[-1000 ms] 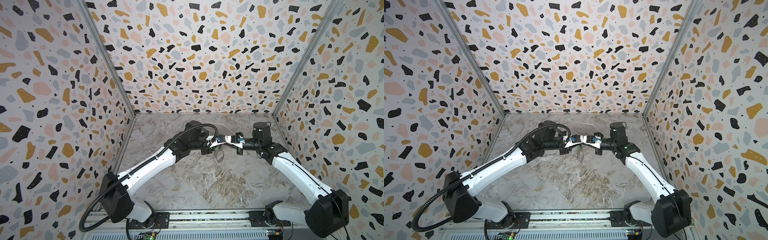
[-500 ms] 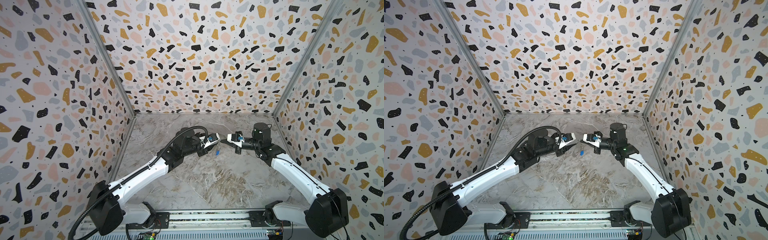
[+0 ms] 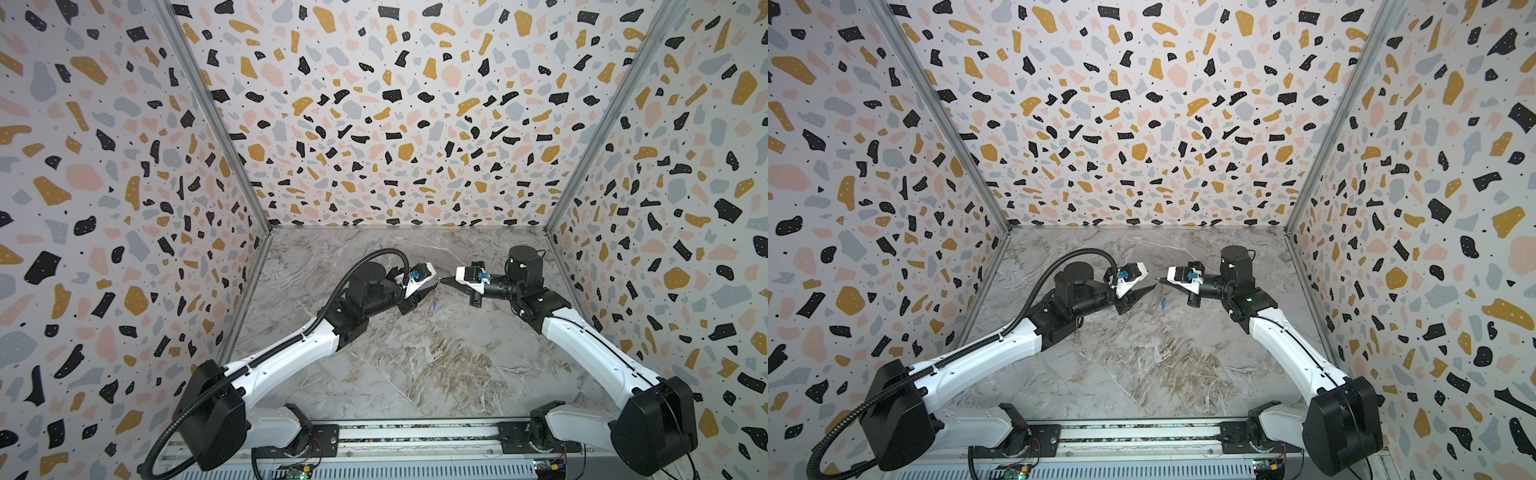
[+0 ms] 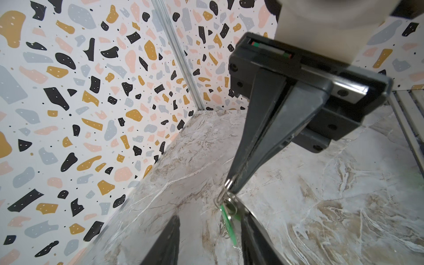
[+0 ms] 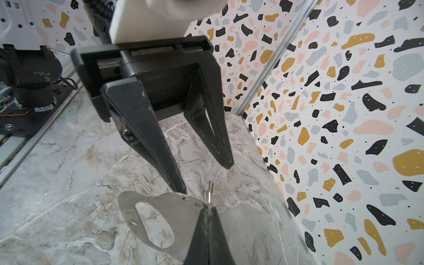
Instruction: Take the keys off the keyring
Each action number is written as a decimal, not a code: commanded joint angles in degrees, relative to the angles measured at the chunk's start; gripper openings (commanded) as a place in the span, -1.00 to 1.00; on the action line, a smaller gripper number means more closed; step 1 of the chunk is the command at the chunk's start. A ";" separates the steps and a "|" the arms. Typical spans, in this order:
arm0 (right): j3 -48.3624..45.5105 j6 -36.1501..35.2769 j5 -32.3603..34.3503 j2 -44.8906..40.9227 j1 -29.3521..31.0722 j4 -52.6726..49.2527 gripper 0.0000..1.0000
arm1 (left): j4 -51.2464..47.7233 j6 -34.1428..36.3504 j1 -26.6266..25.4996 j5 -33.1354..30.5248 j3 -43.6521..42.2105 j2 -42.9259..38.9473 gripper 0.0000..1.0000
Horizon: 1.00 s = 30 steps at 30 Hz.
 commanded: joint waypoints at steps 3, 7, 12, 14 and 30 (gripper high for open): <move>-0.13 1.79 -1.26 -2.41 -0.12 3.19 -1.00 | 5.06 -3.76 0.13 3.04 -1.50 1.20 -0.11; -0.21 2.09 -1.09 -2.59 -0.12 3.84 -1.00 | 4.86 -4.23 0.12 3.05 -1.79 1.83 -0.11; -0.52 2.69 -1.04 -2.69 -0.12 4.39 -1.00 | 5.71 -5.85 0.06 0.55 -1.96 2.59 -0.13; -0.53 2.79 -1.08 -2.78 -0.12 4.54 -1.00 | 5.83 -5.89 0.04 -1.21 -1.95 2.84 -0.16; -0.87 3.41 -0.91 -2.78 -0.12 6.45 -1.00 | 9.43 -4.32 -0.19 4.14 -2.78 3.87 -0.63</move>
